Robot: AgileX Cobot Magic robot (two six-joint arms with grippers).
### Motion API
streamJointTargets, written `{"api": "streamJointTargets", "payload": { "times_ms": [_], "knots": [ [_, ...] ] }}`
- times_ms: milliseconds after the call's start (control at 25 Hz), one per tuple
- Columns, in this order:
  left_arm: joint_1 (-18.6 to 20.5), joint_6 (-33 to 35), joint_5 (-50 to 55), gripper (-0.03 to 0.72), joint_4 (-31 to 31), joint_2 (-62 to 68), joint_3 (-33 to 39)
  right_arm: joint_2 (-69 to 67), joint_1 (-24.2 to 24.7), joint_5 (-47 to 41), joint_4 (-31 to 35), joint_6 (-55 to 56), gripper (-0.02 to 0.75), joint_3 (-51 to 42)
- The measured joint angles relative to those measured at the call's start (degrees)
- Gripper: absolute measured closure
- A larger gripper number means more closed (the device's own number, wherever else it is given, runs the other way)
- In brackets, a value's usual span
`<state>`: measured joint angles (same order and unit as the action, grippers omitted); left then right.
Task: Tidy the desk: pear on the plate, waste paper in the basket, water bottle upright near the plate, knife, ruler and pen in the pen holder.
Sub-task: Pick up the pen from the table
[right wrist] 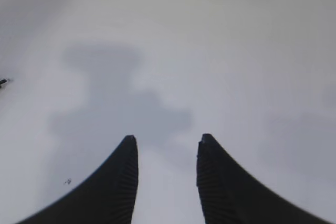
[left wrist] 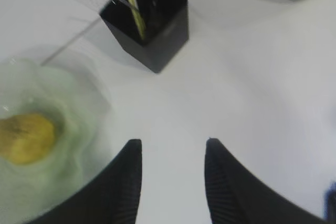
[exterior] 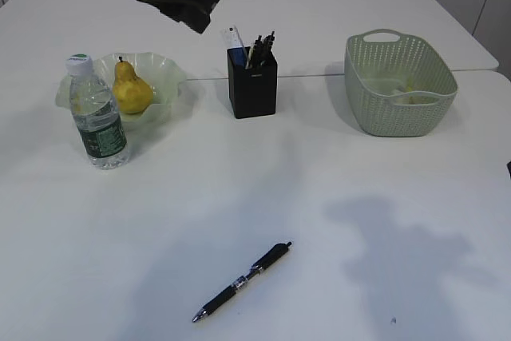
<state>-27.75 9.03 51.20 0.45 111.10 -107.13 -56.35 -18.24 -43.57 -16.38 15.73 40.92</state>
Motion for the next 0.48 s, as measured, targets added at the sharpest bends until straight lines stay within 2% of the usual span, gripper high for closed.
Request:
{"api": "streamJointTargets", "payload": {
  "times_ms": [160, 280, 480],
  "knots": [
    [-0.8, 2.2, 10.6, 0.411, -5.0, -0.4, -0.4, 0.0, 0.0, 0.0, 0.5, 0.0, 0.423, 0.0],
    [-2.3, 3.2, 16.3, 0.409, -6.0, -0.4, -0.4, 0.0, 0.0, 0.0, 0.6, 0.0, 0.423, 0.0],
    [-6.1, 3.9, 19.5, 0.369, -6.3, -0.4, -0.4, 0.0, 0.0, 0.0, 1.5, 0.0, 0.423, 0.0]
  ]
}}
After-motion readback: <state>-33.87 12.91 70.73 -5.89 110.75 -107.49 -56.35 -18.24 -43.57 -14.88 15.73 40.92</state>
